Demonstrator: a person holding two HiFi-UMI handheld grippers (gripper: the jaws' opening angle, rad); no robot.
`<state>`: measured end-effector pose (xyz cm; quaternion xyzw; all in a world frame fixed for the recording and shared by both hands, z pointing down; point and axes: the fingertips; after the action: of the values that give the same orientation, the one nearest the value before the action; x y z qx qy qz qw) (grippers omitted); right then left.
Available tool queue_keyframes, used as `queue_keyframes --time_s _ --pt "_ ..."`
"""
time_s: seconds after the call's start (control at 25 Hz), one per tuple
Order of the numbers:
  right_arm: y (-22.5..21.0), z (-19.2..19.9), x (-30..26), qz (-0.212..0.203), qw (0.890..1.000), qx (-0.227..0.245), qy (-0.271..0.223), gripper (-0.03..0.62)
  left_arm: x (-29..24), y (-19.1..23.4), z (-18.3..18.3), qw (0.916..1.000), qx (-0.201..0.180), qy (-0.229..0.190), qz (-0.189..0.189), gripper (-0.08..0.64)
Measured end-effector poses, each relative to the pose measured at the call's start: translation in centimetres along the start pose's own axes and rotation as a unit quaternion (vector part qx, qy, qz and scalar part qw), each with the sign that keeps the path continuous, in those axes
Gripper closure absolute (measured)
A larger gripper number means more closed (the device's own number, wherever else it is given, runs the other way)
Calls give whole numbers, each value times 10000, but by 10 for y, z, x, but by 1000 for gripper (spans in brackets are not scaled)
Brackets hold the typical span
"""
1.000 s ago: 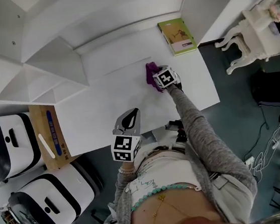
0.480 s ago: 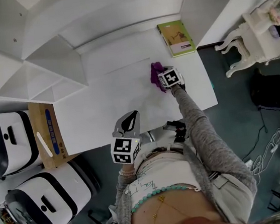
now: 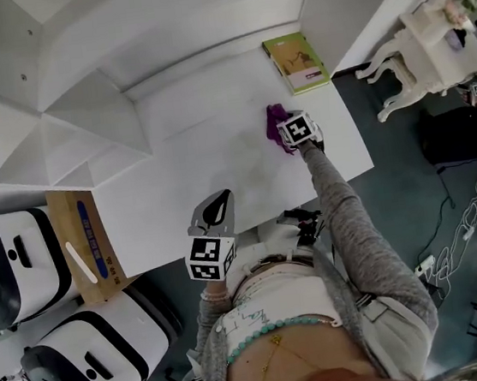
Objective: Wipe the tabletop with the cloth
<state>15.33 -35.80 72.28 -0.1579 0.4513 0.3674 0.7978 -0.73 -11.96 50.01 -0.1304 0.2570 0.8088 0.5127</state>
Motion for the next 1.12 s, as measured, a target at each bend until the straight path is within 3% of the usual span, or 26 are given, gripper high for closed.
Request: queue_keyframes --time_s 0.4,0.64,0.8,1.12 --pt "-5 4 0 239 9996 -172 -46 494 11 11 10 9999 -79 69 48 560" --pt "-4 14 1 -58 9997 -225 119 494 8 10 -2 9998 -72 -28 -167 560" --pt "-25 10 1 65 9999 -85 -49 494 -5 -3 -9 9996 38 -88 -258 560" --pt "-43 15 4 -168 9997 103 -113 492 -38 -50 -13 9999 66 2 -135 560"
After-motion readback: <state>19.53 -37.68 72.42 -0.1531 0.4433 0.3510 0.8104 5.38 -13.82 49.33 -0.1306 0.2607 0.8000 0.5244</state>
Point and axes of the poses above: the fingertips, and each gripper's own axes: x backward along the fingers, y to its left, z out of its underside, and after that the axes turned 7 degrees about x, right-handed
